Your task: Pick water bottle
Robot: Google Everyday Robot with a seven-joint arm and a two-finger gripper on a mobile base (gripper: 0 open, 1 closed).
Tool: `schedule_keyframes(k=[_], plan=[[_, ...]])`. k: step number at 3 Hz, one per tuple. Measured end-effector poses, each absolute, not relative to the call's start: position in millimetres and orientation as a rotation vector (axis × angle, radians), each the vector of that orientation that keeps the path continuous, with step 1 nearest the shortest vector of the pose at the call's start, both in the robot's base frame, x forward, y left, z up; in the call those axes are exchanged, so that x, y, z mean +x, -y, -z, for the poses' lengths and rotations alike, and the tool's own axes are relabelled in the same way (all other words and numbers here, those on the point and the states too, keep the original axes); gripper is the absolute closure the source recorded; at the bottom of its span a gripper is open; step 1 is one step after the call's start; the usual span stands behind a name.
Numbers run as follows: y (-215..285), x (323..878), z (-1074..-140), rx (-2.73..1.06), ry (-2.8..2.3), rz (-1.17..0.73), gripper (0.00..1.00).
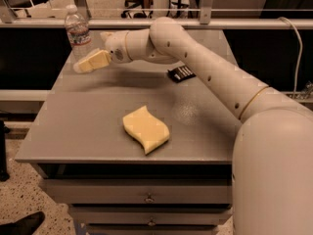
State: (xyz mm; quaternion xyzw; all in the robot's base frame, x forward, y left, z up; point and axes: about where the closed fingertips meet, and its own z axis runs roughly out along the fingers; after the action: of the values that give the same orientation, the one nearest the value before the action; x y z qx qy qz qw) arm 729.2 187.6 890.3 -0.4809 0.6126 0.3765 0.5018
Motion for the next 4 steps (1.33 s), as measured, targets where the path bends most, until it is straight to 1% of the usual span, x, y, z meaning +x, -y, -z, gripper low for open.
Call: schedule_keyframes(k=[1, 2, 3, 4], plan=[[-203.1, 736.4, -890.8, -1.141, -1.466, -0.93, 0.0], [-220.0, 737.9, -893.1, -1.123, -1.448, -0.951, 0.15], [-232.3, 738.6, -898.5, -1.101, -1.43, -0.965, 0.39], [-234.3, 738.4, -909.5, -1.08, -1.408, -0.969, 0.62]])
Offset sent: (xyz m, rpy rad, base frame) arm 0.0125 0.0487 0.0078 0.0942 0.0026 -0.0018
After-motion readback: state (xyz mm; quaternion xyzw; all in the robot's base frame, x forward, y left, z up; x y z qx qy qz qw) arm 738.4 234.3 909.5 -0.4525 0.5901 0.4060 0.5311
